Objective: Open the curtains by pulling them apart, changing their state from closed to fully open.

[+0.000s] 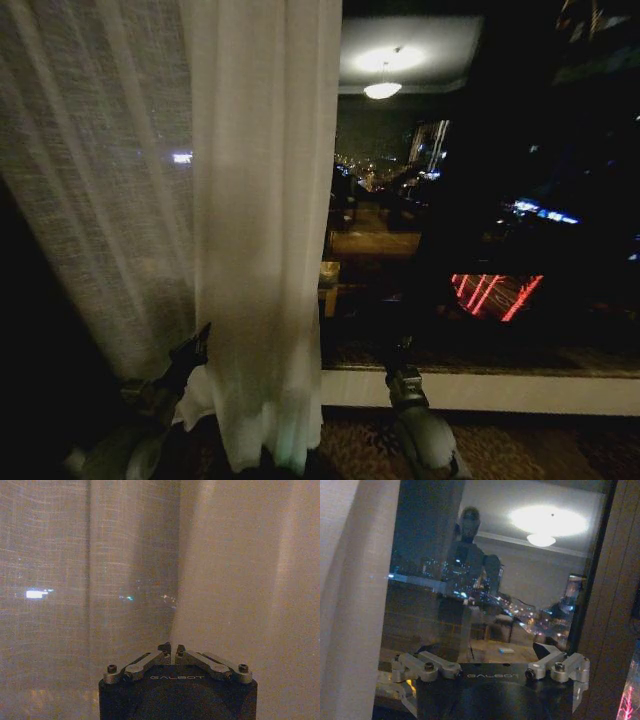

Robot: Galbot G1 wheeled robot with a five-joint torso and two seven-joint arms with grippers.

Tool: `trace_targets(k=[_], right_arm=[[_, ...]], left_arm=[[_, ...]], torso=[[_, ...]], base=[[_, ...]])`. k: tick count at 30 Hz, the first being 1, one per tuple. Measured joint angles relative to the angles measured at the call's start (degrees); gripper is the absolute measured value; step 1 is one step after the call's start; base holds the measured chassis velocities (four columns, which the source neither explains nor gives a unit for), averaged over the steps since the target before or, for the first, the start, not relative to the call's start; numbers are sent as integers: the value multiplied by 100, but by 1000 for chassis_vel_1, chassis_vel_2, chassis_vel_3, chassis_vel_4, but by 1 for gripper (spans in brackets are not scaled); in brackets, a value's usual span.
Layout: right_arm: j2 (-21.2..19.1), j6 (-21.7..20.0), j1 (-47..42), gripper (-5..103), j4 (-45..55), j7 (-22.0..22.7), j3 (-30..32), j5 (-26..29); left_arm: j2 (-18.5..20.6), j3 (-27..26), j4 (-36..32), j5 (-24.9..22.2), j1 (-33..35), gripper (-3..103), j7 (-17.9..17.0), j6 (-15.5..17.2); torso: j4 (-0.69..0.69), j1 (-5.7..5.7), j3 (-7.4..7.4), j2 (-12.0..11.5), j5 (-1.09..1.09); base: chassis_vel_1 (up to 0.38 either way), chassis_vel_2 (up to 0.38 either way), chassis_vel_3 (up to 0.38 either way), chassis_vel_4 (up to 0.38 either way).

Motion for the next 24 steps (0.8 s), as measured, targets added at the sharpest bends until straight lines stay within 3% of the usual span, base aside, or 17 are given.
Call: trace_targets(k=[24], right_arm=[[4,12,56,100,-108,5,-75,-10]], left_arm=[[-60,-2,80,30,-11,0,18,-19]], torso=[[-1,3,1,-2,0]], base=[[-80,76,75,-77]])
